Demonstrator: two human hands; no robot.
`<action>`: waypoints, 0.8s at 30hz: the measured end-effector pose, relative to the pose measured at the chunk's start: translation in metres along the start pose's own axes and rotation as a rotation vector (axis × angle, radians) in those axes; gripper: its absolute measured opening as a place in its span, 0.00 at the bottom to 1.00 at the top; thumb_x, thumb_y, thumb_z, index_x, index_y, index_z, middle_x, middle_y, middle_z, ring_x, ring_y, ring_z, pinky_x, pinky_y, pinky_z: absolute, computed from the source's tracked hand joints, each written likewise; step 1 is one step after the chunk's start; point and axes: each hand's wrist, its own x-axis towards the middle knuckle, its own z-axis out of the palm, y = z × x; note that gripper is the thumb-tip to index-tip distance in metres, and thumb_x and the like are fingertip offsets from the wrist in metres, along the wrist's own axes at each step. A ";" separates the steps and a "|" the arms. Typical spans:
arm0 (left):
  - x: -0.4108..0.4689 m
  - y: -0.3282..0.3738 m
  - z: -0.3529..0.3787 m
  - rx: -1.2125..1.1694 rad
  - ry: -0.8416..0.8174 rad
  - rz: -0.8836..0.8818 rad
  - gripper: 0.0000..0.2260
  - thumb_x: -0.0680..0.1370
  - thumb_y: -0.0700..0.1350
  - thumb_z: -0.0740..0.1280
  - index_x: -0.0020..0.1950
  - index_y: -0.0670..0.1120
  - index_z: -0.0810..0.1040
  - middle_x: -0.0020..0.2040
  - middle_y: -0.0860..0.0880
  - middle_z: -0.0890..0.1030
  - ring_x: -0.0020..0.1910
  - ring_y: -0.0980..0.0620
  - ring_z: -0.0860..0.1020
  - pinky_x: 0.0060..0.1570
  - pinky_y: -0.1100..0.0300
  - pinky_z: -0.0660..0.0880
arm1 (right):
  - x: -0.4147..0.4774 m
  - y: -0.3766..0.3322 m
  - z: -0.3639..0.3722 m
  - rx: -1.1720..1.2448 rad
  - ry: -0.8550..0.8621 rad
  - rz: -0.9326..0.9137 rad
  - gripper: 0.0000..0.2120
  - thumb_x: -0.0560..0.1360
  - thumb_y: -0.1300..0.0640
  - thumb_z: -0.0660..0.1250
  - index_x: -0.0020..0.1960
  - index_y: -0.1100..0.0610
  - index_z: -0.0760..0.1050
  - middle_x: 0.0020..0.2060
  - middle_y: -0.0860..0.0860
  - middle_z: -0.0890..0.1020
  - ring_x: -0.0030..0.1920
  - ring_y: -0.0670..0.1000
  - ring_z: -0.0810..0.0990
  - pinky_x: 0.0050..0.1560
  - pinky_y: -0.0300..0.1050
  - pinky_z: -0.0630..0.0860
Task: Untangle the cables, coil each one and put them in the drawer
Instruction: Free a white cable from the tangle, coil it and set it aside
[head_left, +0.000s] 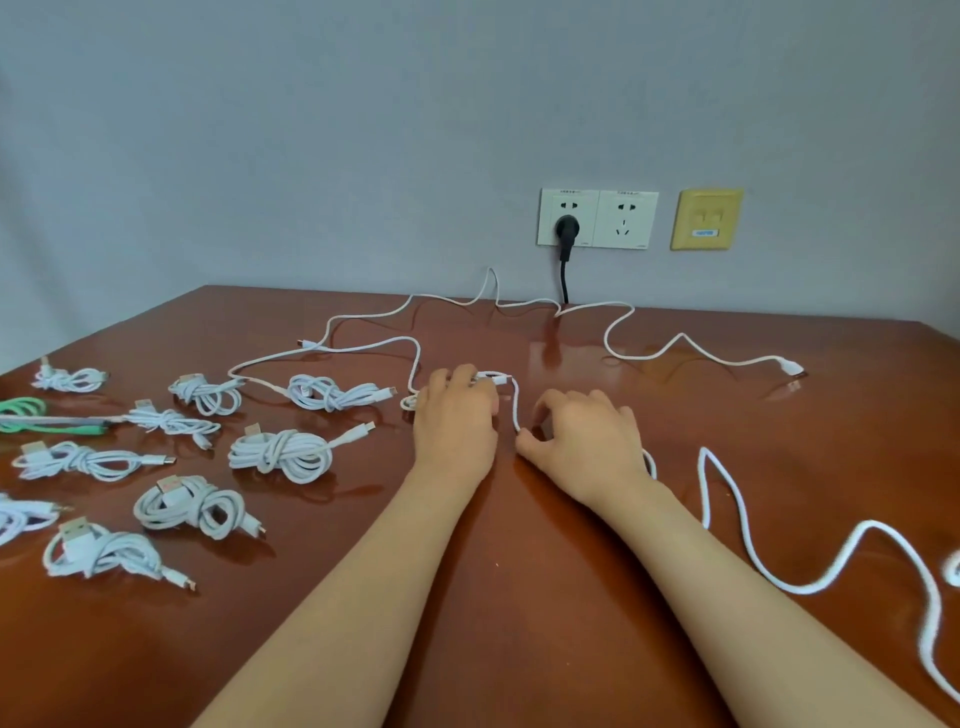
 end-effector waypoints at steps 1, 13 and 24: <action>0.002 0.000 0.000 -0.023 -0.019 -0.009 0.12 0.75 0.36 0.61 0.56 0.46 0.75 0.67 0.50 0.67 0.66 0.47 0.64 0.61 0.57 0.60 | 0.000 0.000 -0.002 0.004 0.002 0.022 0.15 0.74 0.47 0.60 0.56 0.54 0.72 0.49 0.51 0.78 0.56 0.55 0.71 0.54 0.49 0.64; 0.007 0.000 0.000 0.080 0.000 -0.113 0.12 0.74 0.38 0.61 0.56 0.48 0.75 0.59 0.47 0.71 0.61 0.45 0.67 0.61 0.52 0.62 | 0.006 0.020 -0.010 -0.034 -0.016 0.336 0.24 0.74 0.60 0.61 0.68 0.60 0.60 0.63 0.57 0.67 0.63 0.59 0.68 0.58 0.51 0.65; 0.018 0.003 0.014 0.116 0.005 0.027 0.21 0.77 0.43 0.58 0.70 0.47 0.64 0.69 0.48 0.66 0.71 0.47 0.60 0.71 0.49 0.50 | 0.011 0.029 0.000 0.012 -0.061 0.016 0.33 0.75 0.66 0.55 0.76 0.54 0.48 0.76 0.50 0.50 0.76 0.51 0.49 0.72 0.51 0.52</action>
